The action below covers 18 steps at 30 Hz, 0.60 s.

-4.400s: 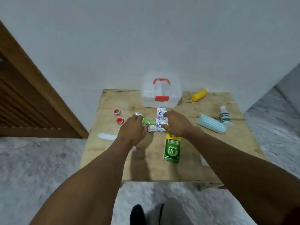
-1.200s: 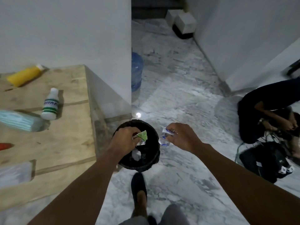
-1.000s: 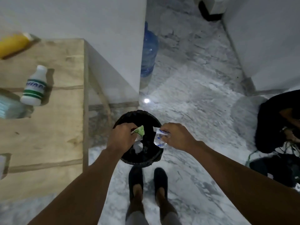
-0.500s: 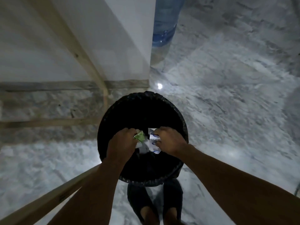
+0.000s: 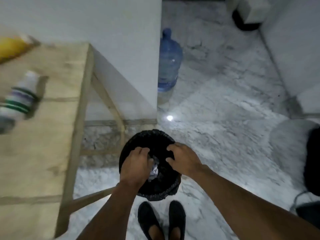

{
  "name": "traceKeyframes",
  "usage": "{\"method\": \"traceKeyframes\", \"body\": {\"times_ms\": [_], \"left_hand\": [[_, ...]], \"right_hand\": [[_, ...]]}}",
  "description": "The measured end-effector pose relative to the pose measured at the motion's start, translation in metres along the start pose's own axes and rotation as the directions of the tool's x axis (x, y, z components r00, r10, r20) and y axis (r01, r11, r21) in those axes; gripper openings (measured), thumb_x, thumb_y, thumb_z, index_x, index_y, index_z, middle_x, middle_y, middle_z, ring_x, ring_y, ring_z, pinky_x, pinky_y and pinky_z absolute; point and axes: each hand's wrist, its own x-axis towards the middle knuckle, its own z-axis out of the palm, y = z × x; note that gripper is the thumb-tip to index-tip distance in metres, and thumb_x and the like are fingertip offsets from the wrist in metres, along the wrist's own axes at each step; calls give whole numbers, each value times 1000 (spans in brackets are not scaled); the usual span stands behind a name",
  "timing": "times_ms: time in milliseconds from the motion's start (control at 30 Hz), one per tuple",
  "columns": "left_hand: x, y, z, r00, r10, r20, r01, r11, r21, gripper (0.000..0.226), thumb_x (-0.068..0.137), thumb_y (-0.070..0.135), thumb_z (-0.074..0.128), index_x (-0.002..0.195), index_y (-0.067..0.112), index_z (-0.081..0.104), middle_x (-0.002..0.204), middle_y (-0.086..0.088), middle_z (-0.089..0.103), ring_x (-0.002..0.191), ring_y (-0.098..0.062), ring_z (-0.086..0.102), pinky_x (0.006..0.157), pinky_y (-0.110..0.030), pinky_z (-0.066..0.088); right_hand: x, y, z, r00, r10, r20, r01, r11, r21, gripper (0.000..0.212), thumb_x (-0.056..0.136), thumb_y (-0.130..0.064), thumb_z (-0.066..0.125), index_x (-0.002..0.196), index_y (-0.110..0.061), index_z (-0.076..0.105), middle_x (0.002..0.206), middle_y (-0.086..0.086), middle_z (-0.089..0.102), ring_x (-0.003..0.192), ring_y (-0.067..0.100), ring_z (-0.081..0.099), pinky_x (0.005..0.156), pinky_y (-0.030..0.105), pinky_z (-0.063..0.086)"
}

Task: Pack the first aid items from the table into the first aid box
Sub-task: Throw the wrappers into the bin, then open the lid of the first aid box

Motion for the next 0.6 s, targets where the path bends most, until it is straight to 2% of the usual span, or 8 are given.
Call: {"method": "traceKeyframes", "body": {"times_ms": [67, 133, 300, 400, 600], "left_hand": [[-16, 36, -66, 998, 12, -63, -10, 999, 36, 36, 96, 31, 53, 128, 15, 57, 124, -6, 59, 108, -29, 59, 83, -37, 47], [-30, 63, -132, 984, 37, -173, -29, 998, 47, 36, 95, 32, 51, 126, 15, 57, 122, -8, 60, 106, -30, 59, 84, -39, 49], [-68, 93, -276, 887, 24, -461, -7, 999, 39, 43, 95, 32, 54, 133, 12, 55, 128, -10, 59, 114, -31, 57, 89, -40, 47], [-100, 86, -346, 807, 9, -590, 20, 999, 42, 42, 94, 33, 54, 131, 13, 55, 126, -10, 59, 113, -32, 56, 85, -40, 46], [-191, 20, -432, 702, -20, -712, 96, 993, 67, 39, 95, 33, 52, 130, 15, 54, 124, -7, 58, 110, -29, 58, 80, -36, 46]], "right_hand": [[-31, -31, -60, 994, -22, -104, 23, 1000, 8, 43, 94, -30, 58, 133, -13, 55, 127, 8, 57, 120, 26, 53, 98, 36, 48], [-60, -68, -120, 969, -68, -237, 72, 997, 8, 39, 93, -30, 58, 127, -12, 58, 123, 9, 59, 115, 27, 56, 95, 35, 49], [-115, -166, -231, 863, -239, -445, 223, 971, -90, 44, 94, -35, 57, 130, -12, 55, 129, 10, 58, 117, 29, 55, 92, 38, 49], [-139, -224, -267, 800, -326, -504, 285, 945, -160, 45, 94, -38, 54, 131, -13, 53, 130, 9, 55, 117, 28, 53, 87, 37, 47], [-194, -342, -273, 687, -438, -580, 382, 897, -225, 45, 92, -41, 56, 130, -16, 54, 129, 6, 56, 117, 28, 54, 92, 38, 47]]}}
